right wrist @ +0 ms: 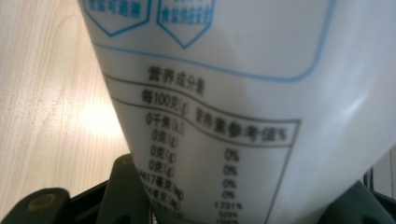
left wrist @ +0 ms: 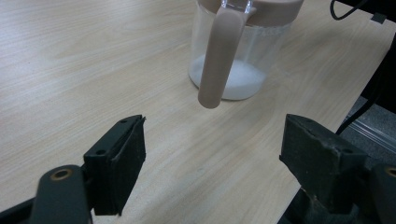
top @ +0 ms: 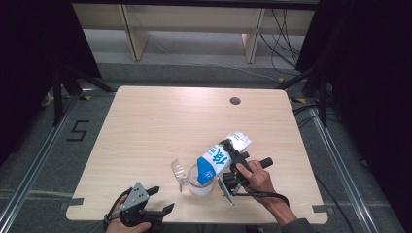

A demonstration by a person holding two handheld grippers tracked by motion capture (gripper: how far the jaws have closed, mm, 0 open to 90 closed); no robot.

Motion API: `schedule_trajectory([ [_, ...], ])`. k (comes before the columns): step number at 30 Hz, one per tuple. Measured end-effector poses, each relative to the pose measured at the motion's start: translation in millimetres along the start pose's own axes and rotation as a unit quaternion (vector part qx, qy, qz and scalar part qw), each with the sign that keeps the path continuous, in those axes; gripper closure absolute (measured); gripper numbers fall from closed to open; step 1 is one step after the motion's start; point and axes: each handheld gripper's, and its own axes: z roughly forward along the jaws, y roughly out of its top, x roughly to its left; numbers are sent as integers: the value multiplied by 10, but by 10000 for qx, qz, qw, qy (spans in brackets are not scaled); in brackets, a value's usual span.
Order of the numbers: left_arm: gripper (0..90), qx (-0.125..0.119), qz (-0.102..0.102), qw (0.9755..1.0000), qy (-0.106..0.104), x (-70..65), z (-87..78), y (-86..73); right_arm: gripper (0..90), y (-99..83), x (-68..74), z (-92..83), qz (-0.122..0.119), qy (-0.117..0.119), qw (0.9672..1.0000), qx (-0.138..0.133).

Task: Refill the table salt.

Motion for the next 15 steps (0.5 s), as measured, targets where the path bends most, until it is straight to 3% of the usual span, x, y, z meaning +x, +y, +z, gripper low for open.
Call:
schedule_trajectory([
  [1,216,17,34,10000,0,4,-3,1,534,0,-3,2,-18,-9,10000,-13],
  [2,216,-20,-61,10000,-2,-6,5,-2,535,-2,19,-5,126,20,9999,45],
  [6,216,-21,-62,10000,-4,-4,3,-2,535,-1,12,-7,100,12,9999,44],
  [8,216,-25,-61,10000,-6,-5,3,-2,536,-4,11,6,63,-106,9999,-65],
  [12,216,-16,-66,10000,16,-7,-2,-1,538,-3,21,2,114,-109,9999,-37],
  [13,216,2,-43,10000,17,-4,-5,1,538,-7,9,6,13,-102,9999,-68],
  [15,216,-6,-48,10000,15,-4,-4,1,539,0,5,-10,29,-13,10000,50],
])
